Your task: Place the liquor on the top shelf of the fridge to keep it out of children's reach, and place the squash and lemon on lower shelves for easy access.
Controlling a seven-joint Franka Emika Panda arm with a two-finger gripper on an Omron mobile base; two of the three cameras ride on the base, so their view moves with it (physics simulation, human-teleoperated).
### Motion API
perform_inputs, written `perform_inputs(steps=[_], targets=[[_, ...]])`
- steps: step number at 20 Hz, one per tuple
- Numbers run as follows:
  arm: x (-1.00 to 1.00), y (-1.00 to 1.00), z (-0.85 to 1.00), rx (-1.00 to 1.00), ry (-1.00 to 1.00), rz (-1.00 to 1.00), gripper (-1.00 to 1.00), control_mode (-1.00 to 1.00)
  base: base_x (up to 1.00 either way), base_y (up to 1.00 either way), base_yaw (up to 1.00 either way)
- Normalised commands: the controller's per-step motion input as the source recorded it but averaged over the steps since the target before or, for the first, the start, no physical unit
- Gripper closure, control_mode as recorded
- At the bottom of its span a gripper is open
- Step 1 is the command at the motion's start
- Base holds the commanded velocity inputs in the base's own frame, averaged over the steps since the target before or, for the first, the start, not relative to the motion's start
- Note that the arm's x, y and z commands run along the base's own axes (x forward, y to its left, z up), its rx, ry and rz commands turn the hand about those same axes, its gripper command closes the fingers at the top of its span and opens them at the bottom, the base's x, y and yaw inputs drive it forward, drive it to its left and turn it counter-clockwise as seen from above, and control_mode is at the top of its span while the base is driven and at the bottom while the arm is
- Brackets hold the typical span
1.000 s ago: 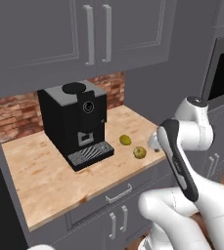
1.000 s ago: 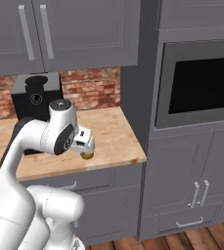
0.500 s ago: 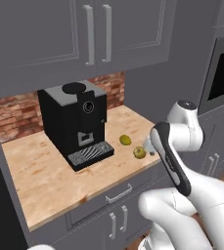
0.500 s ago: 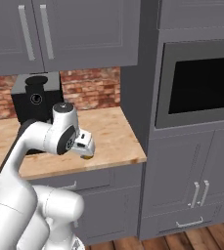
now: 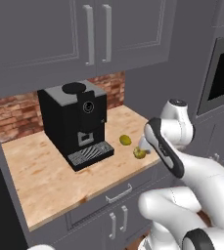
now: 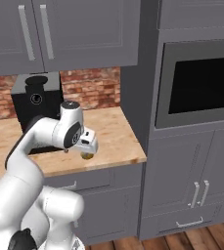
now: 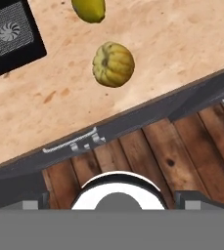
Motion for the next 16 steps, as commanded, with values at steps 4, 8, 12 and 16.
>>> perform_inputs(steps=[4,8,12,16], targets=[[0.31,0.0,-0.26,0.0,0.01,0.0,-1.0,-1.0,0.0,0.0,0.0],[0.28,0.0,-0.33,0.0,0.0,0.0,-1.0,-1.0,0.0,0.0,0.0],[0.26,0.04,-0.35,0.0,0.0,0.0,-1.0,-1.0,0.0,0.0,0.0],[0.28,0.06,-0.33,0.0,0.0,0.0,-1.0,-1.0,0.0,0.0,0.0]])
